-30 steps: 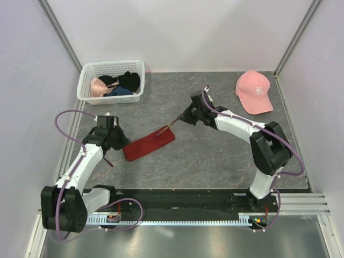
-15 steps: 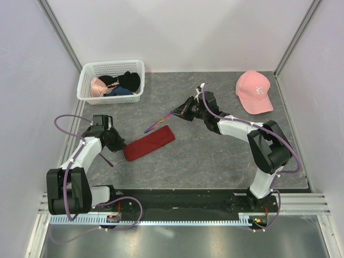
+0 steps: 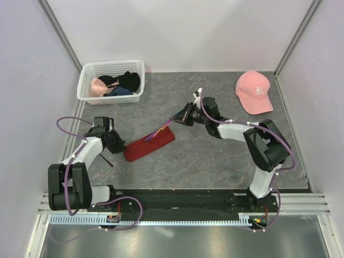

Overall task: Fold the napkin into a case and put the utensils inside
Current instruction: Insert the knife into the folded napkin.

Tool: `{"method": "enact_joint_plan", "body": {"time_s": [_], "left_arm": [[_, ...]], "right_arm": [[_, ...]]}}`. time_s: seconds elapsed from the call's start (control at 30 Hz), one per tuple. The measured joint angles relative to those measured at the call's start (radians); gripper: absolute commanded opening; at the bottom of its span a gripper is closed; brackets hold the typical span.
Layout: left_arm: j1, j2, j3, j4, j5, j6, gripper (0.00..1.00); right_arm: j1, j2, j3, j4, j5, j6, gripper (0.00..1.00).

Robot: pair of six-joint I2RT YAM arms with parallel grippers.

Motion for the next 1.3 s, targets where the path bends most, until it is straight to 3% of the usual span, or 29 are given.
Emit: {"method": "enact_joint_plan", "body": {"time_s": [0.6, 1.3], "left_arm": [[0.000, 0.000, -0.014, 0.021, 0.000, 0.000, 0.02], [0.005, -0.001, -0.032, 0.041, 0.018, 0.000, 0.02]], "right_arm": [[-0.034, 0.056, -0.023, 0.043, -0.053, -0.071, 0.00], [0.066, 0.182, -0.087, 0.320, 0.022, 0.152, 0.00]]}}
